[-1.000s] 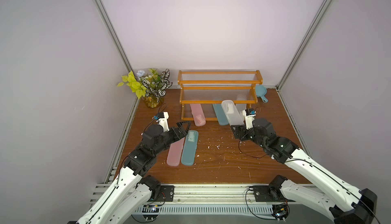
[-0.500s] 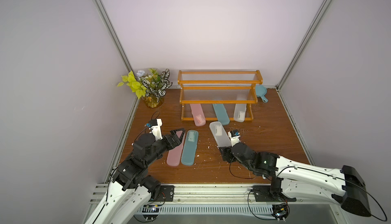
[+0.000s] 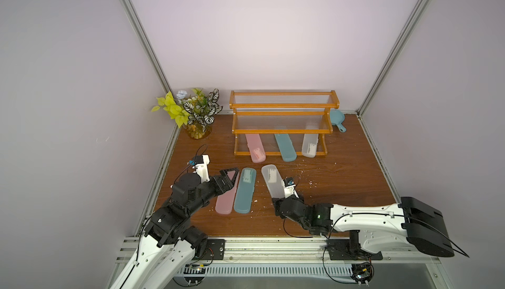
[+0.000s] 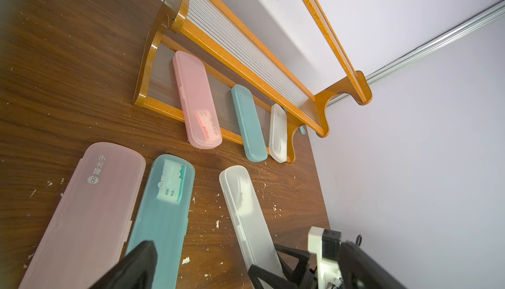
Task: Remove the pencil cases from the shelf
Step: Place the pencil case at the center of the board, then adjust the pencil case at the center of the board.
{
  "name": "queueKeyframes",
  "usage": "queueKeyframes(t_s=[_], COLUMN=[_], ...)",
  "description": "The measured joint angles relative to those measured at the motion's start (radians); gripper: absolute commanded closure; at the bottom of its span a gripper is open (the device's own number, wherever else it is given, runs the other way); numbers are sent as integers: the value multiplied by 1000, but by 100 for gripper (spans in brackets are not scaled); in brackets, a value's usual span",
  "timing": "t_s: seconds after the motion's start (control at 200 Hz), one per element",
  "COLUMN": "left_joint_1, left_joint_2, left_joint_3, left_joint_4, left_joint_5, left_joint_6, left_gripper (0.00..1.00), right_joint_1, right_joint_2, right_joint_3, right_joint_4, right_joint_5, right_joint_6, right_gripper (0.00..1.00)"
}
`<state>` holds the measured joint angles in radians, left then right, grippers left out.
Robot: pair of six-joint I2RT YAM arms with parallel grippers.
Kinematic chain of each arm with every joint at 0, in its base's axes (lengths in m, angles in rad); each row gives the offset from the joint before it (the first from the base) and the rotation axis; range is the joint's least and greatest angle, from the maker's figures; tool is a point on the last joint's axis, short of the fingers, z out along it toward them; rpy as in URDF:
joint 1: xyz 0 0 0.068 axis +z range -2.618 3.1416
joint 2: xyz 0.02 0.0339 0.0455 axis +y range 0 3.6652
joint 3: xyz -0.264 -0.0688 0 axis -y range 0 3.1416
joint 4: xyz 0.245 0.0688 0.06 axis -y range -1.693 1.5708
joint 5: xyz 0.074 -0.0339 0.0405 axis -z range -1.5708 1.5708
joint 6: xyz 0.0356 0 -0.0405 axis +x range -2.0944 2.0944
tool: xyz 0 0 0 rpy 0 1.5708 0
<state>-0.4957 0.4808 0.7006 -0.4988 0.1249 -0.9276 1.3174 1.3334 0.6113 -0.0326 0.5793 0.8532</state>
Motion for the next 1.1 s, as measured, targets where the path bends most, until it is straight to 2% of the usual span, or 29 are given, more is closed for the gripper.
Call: queueKeyframes(t_s=[0.52, 0.871, 1.101], left_joint_1=[0, 0, 0], left_joint_2=[-6, -15, -29], left_joint_3=[0, 0, -1], left_joint_4=[-21, -38, -40], left_joint_5=[0, 0, 0], left_joint_6=[2, 1, 0], left_gripper=[2, 2, 2], right_joint_1=[10, 10, 10], right_joint_2=[257, 384, 402], right_joint_3=[42, 169, 212], right_joint_4=[97, 95, 104], right_joint_5=[23, 17, -53], right_joint_6=[-1, 8, 0], right_gripper=[29, 13, 4])
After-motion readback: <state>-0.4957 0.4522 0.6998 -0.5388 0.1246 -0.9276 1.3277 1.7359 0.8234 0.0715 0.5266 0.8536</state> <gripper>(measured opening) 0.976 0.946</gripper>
